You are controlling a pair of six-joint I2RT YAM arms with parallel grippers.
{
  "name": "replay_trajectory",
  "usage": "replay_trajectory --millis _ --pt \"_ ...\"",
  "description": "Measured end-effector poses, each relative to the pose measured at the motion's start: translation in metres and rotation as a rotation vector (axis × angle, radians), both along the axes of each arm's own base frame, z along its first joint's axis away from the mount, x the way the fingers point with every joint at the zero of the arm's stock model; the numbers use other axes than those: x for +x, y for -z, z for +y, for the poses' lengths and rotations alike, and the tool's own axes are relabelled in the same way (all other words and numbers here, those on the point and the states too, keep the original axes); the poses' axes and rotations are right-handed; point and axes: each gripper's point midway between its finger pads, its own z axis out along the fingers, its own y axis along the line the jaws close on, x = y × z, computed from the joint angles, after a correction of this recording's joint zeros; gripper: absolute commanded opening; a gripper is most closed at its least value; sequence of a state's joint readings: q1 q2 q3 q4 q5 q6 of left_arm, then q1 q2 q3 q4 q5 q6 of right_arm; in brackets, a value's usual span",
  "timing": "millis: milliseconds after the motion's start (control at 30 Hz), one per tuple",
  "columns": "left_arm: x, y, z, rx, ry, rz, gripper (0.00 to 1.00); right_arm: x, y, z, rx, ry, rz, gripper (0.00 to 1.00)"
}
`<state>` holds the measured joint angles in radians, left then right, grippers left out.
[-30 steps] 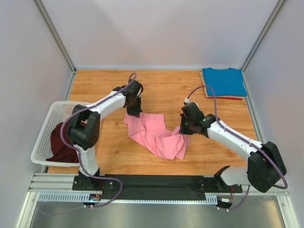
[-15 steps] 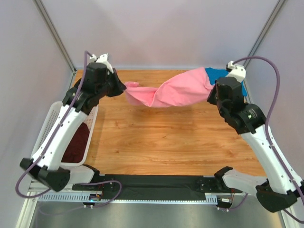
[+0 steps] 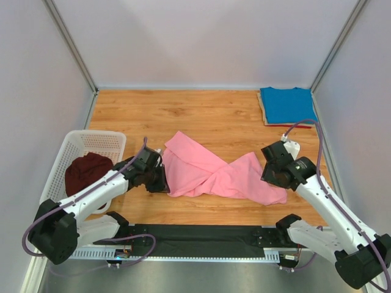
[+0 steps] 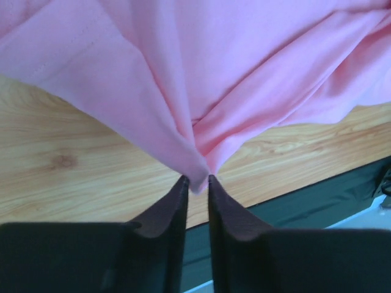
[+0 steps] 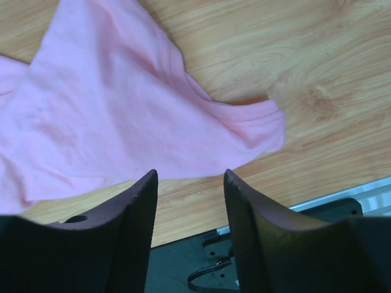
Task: Fold and stack the t-shirts
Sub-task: Flatten the tshirt out
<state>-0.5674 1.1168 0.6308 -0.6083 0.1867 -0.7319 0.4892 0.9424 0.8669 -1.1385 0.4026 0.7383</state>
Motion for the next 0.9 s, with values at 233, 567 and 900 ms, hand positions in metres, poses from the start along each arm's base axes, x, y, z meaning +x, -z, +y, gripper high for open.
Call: replay_trajectory --millis 233,567,900 --pt "0.024 -0.033 -0.005 -0.014 -0.017 -0.126 0.51 0.036 -0.011 0.033 0.083 0.070 0.037 0.54" --pt "0.068 -0.052 -0.002 0.049 -0.051 -0.203 0.57 0.127 0.044 0.059 0.031 0.135 0.175 0.55" --pt "0.135 -0.024 0.000 0.127 -0.118 -0.131 0.58 0.159 0.102 0.037 0.012 0.134 0.254 0.54"
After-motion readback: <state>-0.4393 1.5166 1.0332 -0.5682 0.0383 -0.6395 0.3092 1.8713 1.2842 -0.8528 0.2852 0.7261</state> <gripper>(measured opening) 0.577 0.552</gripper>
